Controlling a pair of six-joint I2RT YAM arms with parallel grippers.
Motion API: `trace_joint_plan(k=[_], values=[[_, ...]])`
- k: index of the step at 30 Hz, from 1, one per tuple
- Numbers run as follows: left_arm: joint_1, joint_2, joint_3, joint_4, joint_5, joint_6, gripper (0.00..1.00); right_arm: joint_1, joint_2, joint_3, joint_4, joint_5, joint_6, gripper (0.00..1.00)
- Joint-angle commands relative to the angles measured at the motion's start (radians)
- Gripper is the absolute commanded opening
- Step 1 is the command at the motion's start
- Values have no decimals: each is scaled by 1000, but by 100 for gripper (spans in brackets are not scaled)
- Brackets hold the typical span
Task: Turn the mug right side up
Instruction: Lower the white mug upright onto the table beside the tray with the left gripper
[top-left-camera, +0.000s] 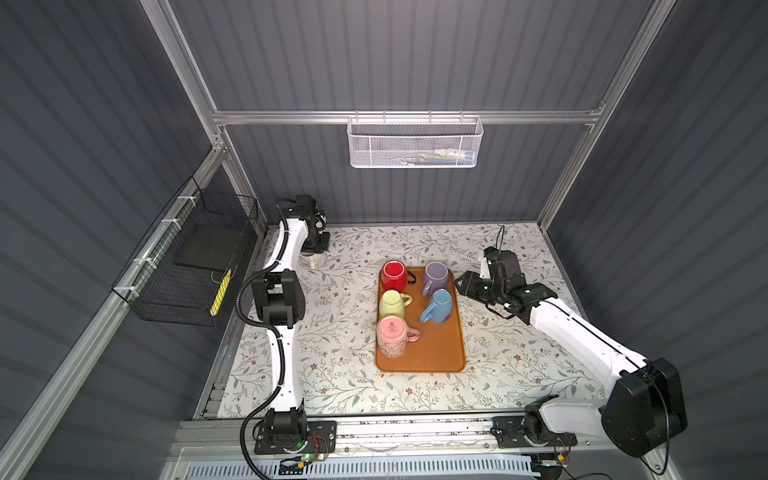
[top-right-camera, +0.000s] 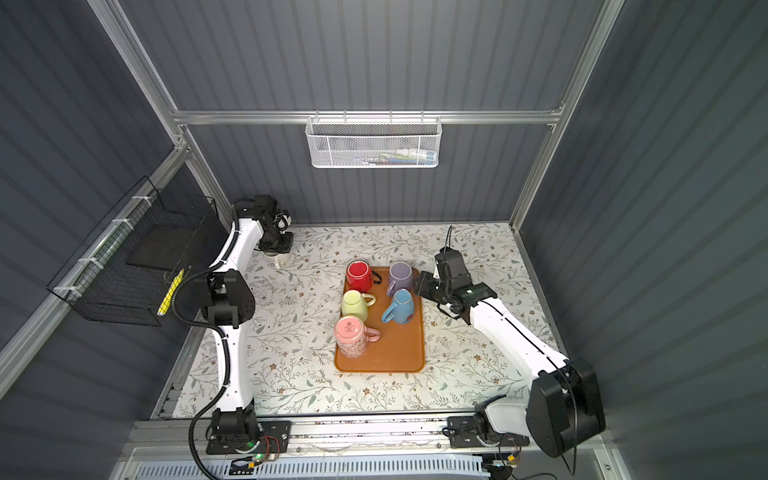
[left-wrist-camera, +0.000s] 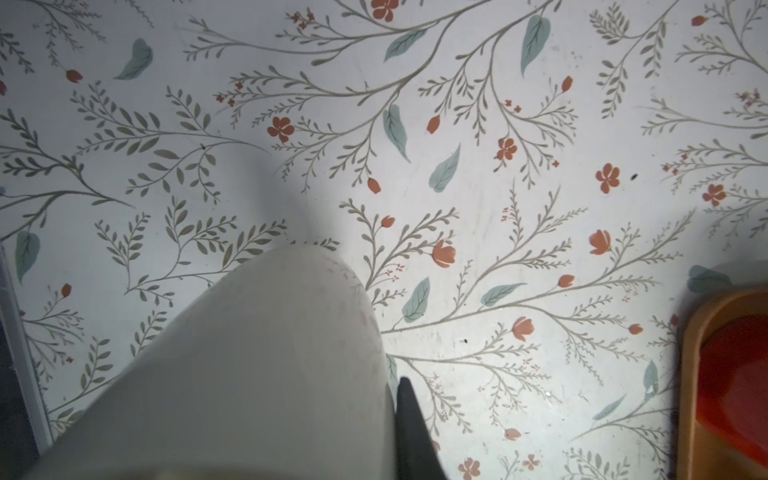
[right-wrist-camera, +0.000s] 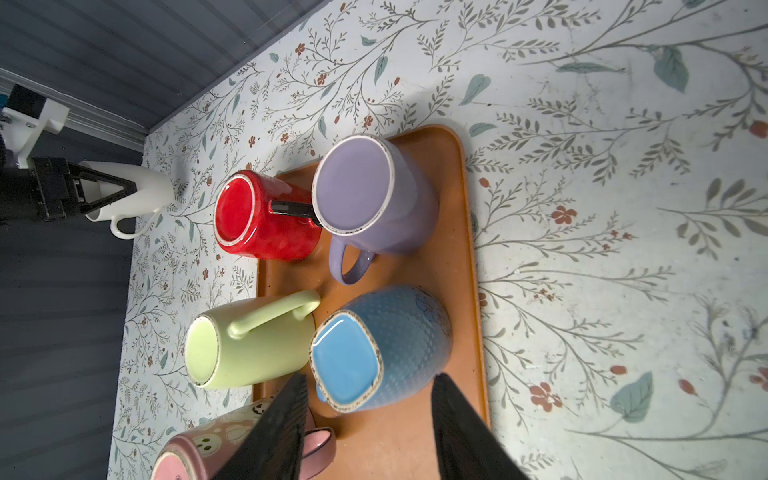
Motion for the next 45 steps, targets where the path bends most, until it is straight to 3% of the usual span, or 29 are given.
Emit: trace_joint_plan(k=[1, 6, 32, 38, 45], values=[[-4, 19, 49, 3, 39, 23, 0, 16, 25, 3, 9, 23, -16, 51], [-2, 53, 105, -27, 24, 44, 0, 34, 41, 10, 6, 32, -15, 51], [2, 95, 108, 12, -20, 102, 0, 49, 77, 25, 3, 38, -11, 51], [1, 101, 127, 14, -30, 102, 15, 51, 87, 29, 6, 35, -10, 51], [2, 104, 128, 16, -30, 102, 24, 51, 89, 29, 8, 33, -8, 51]])
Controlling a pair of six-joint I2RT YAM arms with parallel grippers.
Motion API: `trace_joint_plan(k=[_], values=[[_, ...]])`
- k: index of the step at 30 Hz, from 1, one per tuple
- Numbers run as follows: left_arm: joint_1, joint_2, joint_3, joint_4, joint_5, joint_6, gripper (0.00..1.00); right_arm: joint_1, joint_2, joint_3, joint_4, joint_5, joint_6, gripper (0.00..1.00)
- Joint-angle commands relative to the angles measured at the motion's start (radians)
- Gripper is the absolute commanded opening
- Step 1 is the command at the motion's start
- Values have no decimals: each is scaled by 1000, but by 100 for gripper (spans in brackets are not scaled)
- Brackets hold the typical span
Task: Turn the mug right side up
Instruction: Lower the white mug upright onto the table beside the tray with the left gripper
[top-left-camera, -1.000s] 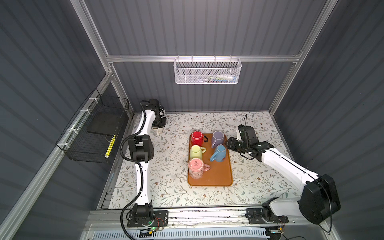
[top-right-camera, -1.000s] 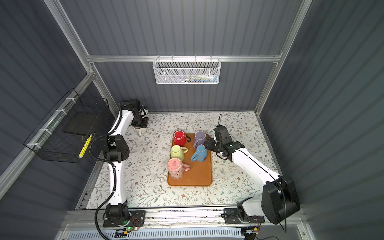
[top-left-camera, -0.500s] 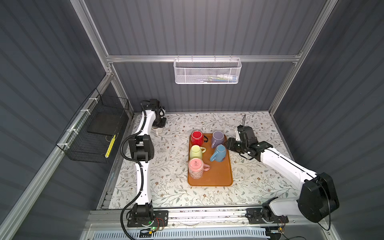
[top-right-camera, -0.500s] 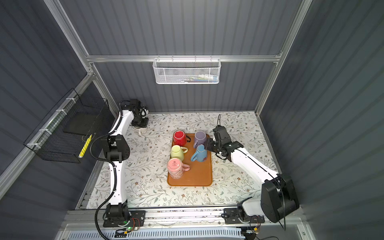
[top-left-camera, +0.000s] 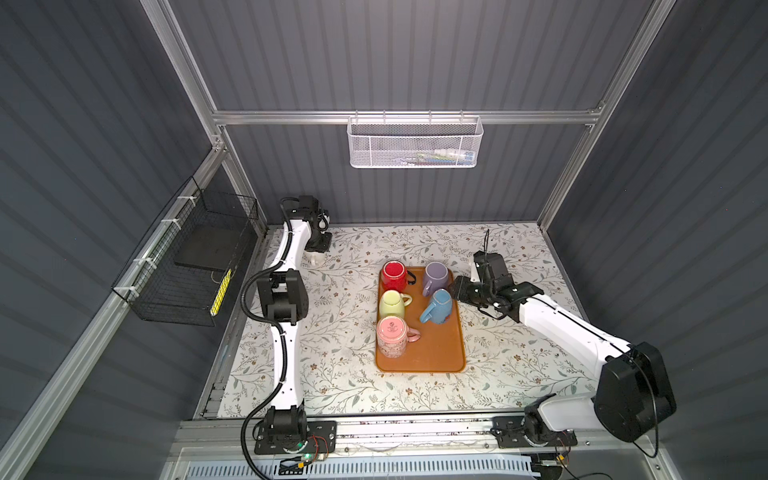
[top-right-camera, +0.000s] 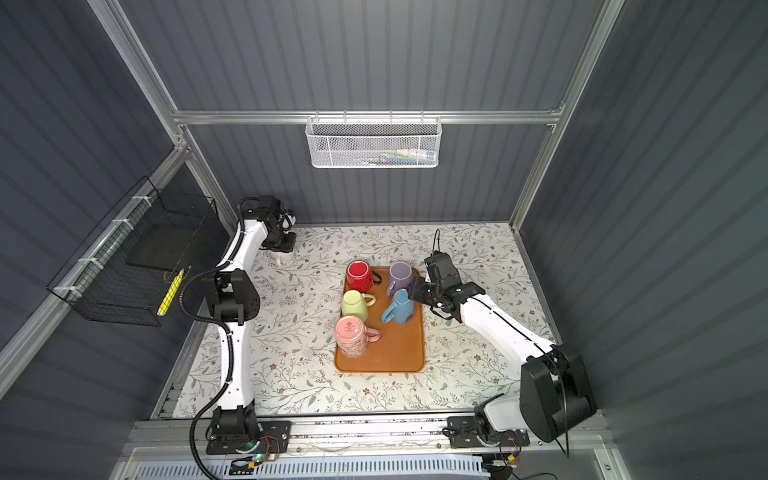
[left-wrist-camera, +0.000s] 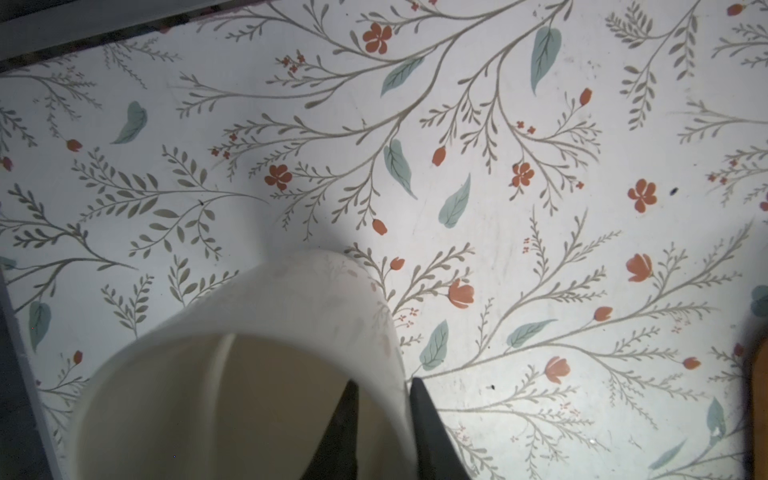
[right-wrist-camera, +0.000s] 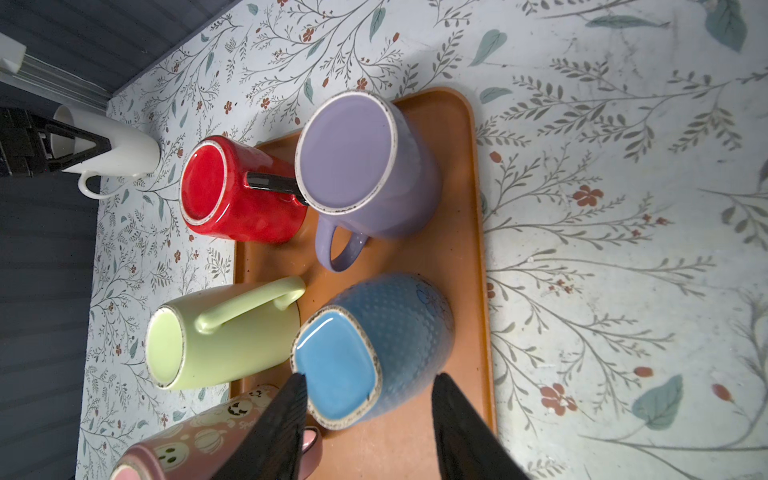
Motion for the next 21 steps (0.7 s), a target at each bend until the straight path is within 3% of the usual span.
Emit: trace_joint_plan(k=[1, 17, 21], values=[[0, 17, 27, -7, -1, 13, 24, 5, 14, 26, 4, 12, -3, 51], [1, 11, 38, 5, 1, -6, 25, 4, 11, 22, 6, 16, -3, 51], [1, 1, 48, 11, 13, -15, 30, 4, 13, 22, 7, 14, -4, 51]])
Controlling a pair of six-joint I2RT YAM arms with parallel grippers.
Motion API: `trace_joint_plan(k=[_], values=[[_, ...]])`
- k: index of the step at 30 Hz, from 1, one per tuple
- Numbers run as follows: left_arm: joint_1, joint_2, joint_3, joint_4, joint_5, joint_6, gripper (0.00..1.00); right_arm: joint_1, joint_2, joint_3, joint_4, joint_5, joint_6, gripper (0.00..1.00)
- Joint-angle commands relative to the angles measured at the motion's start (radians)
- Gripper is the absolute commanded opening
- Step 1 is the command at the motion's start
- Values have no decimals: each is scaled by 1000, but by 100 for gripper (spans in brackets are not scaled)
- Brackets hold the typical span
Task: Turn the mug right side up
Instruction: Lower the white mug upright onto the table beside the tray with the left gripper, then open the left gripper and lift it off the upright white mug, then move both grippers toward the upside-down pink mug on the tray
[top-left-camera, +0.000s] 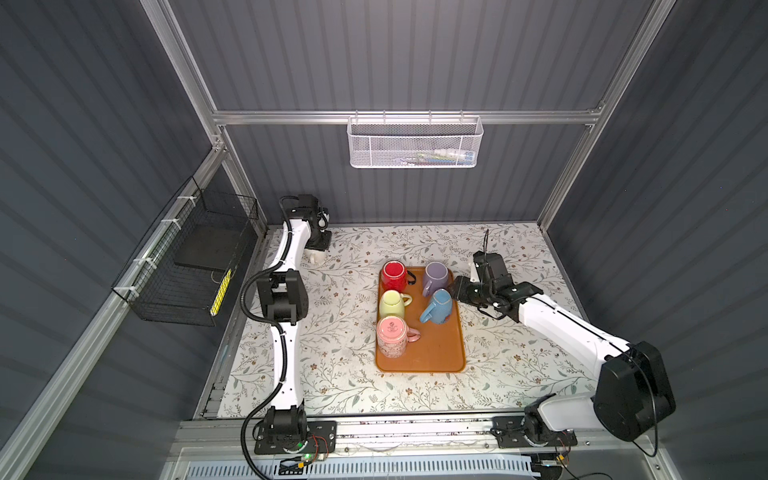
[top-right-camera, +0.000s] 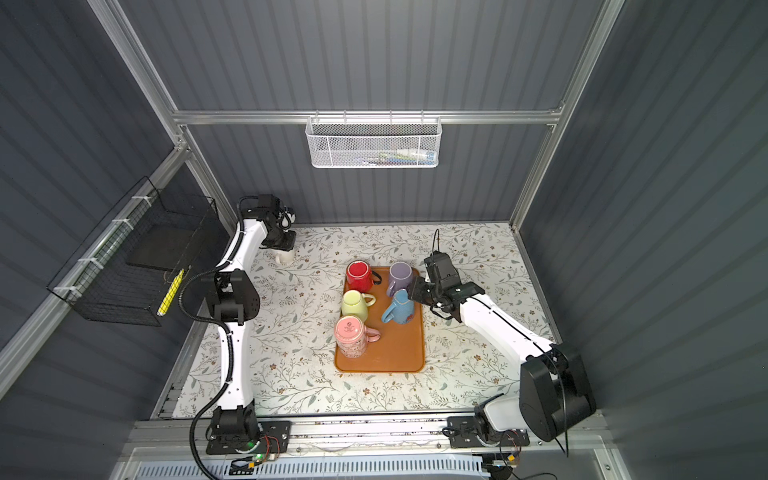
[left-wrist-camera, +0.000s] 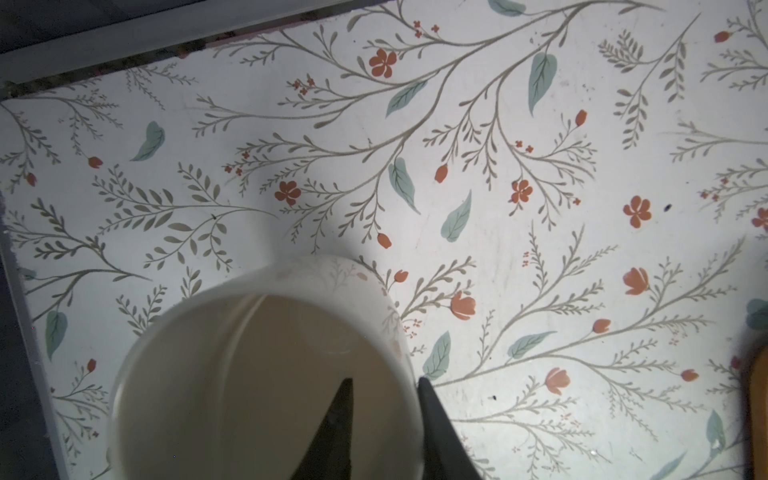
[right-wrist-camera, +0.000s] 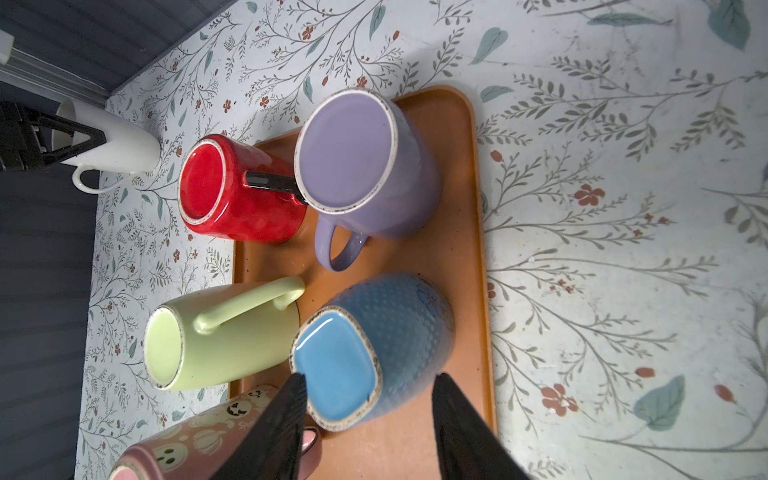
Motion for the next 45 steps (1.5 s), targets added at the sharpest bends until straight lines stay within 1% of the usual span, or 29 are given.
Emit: trace_joint_plan(k=[1, 6, 13, 21, 26, 33, 36, 38, 42, 45], values=[[0, 0, 35, -6, 16, -13, 31, 3, 8, 22, 5, 14, -7, 51], [0, -17, 34, 2, 26, -20, 35, 3, 6, 26, 0, 16, -15, 51], [0, -40, 36, 10, 32, -36, 37, 3, 11, 35, -1, 11, -22, 51], [-1, -112, 57, 10, 58, -35, 39, 3, 15, 49, -5, -11, -53, 51], [-7, -186, 34, 10, 94, -30, 40, 5, 24, 77, -34, -21, -100, 51], [-48, -328, -43, 51, 77, -15, 41, 6, 25, 93, -77, 3, -167, 52], [-82, -384, -87, 63, 51, -13, 41, 8, 33, 102, -78, -9, -193, 52], [-114, -428, -130, 76, 28, -11, 41, 10, 40, 117, -113, -8, -218, 52], [-165, -522, -263, 122, 17, -33, 41, 19, 55, 148, -152, 6, -285, 52], [-201, -609, -397, 170, 17, -63, 41, 30, 68, 178, -190, 9, -347, 53]])
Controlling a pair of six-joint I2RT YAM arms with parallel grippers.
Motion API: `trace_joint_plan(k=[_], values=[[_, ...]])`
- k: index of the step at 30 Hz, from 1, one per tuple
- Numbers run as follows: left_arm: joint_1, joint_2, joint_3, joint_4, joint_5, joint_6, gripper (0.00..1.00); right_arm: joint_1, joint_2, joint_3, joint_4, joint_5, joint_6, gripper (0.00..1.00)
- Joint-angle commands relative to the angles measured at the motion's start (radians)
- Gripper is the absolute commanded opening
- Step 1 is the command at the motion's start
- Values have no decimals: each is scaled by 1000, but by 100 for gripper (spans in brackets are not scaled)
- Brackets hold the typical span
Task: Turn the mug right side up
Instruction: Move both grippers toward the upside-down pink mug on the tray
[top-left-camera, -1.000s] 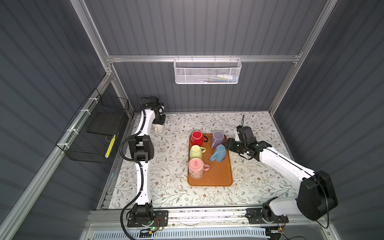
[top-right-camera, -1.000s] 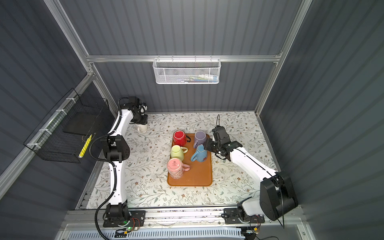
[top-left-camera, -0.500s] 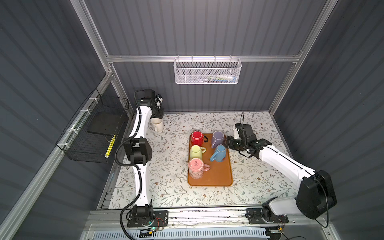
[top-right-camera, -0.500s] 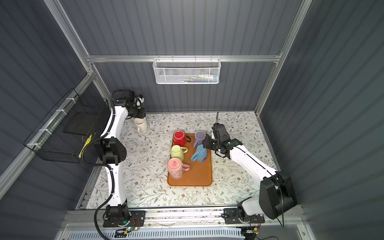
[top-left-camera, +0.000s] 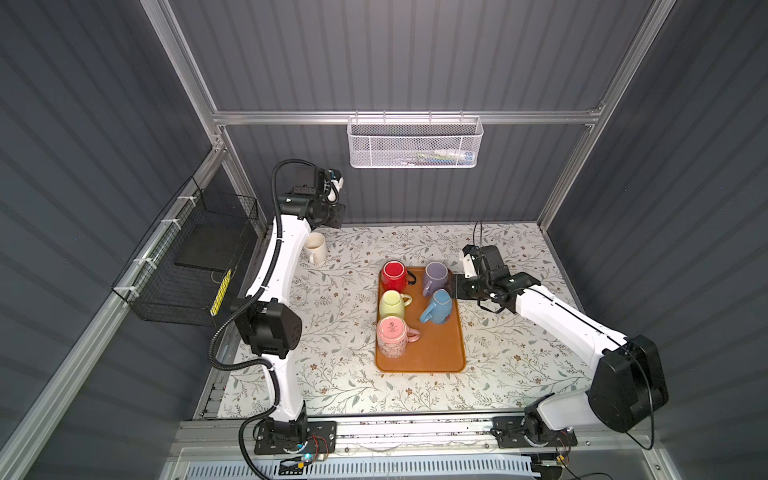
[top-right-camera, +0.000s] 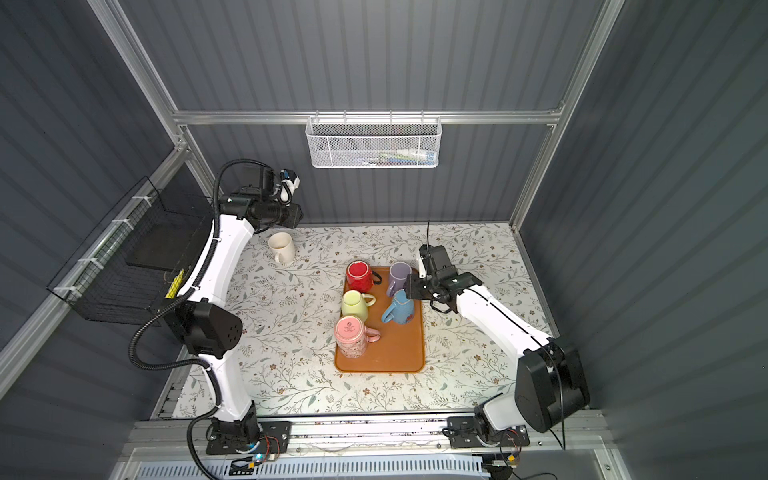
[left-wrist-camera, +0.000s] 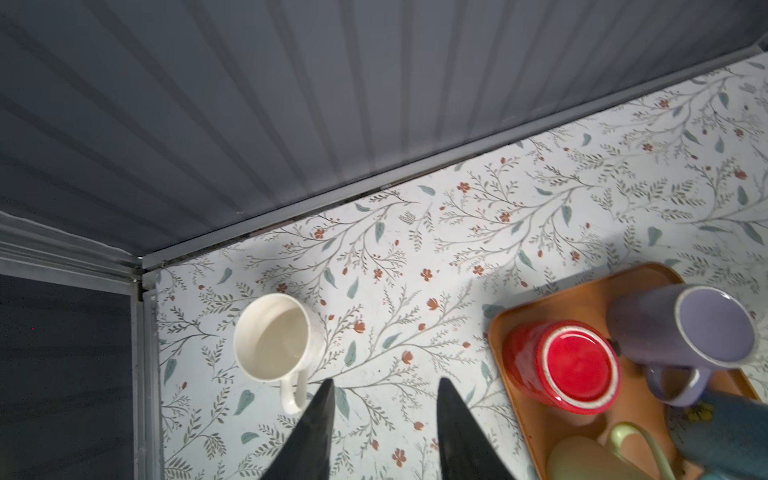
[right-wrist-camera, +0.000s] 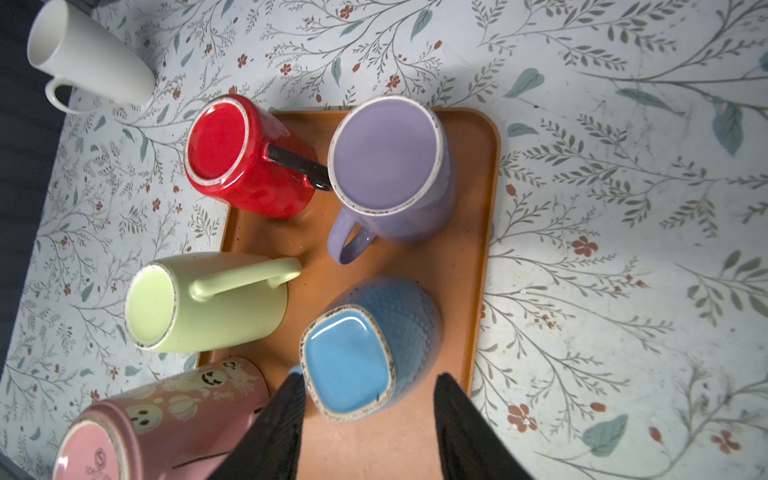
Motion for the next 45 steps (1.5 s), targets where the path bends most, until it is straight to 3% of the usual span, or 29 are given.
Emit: trace_joint_plan(k=[1, 11, 13, 17, 22, 32, 45], values=[[-35, -96, -129, 48, -18, -40, 40, 16, 13, 52, -70, 22, -113, 53], [-187, -399, -535, 101, 14, -37, 39, 125, 1, 78, -111, 17, -324, 56], [-226, -476, -639, 146, 25, -26, 39, 165, 23, 93, -128, 37, -334, 56], [-245, -612, -812, 189, 152, -54, 39, 214, 66, 119, -141, 51, -306, 56], [-259, -715, -953, 227, 224, -153, 38, 229, 106, 112, -121, 38, -265, 55], [-384, -809, -1128, 268, 216, -332, 36, 263, 141, 89, -102, 11, -274, 54], [-480, -827, -1235, 321, 163, -425, 33, 335, 147, 47, -102, 76, -273, 53]])
